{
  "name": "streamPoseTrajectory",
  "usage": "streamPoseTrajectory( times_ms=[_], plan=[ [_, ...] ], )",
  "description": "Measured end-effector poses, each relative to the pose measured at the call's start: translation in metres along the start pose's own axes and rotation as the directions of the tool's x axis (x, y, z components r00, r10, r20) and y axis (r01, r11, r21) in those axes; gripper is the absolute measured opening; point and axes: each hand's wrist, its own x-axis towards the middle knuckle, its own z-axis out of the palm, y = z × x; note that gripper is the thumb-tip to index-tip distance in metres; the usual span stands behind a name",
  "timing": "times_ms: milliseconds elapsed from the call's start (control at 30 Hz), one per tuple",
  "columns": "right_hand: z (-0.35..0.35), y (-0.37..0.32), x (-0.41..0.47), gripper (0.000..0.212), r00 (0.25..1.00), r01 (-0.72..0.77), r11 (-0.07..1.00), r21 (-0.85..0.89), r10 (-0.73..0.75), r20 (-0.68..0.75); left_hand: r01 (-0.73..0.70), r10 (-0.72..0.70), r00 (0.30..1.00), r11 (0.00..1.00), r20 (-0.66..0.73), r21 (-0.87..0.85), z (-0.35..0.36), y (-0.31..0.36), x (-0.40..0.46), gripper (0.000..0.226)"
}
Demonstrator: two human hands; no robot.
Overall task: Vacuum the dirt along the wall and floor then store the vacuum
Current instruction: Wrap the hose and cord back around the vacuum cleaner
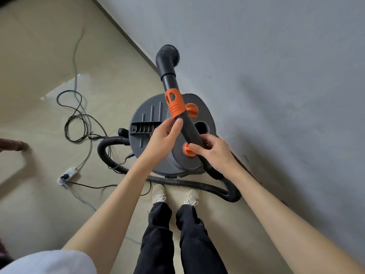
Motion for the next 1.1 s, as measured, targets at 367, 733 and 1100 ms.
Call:
streamPoseTrajectory(
  times_ms=[367, 733, 1100],
  plan=[
    [-0.004, -0.05, -0.026, 0.013, 0.987, 0.129, 0.991, 0.038, -0.132, 0.096, 0.034, -0.091, 0.984, 0.941, -0.154, -0.335, -0.055, 0.067, -0.018, 0.025],
    [0.004, -0.056, -0.038, 0.026, 0.991, 0.119, 0.971, -0.206, -0.128, -0.031, -0.006, -0.199, 0.932, 0.827, -0.304, -0.562, -0.136, 0.088, -0.018, 0.03],
    [0.052, -0.195, -0.031, 0.029, 0.929, 0.269, 0.832, -0.485, -0.357, -0.097, -0.357, 0.356, 0.928, 0.757, 0.113, 0.547, -0.212, 0.06, -0.021, 0.077]
  ],
)
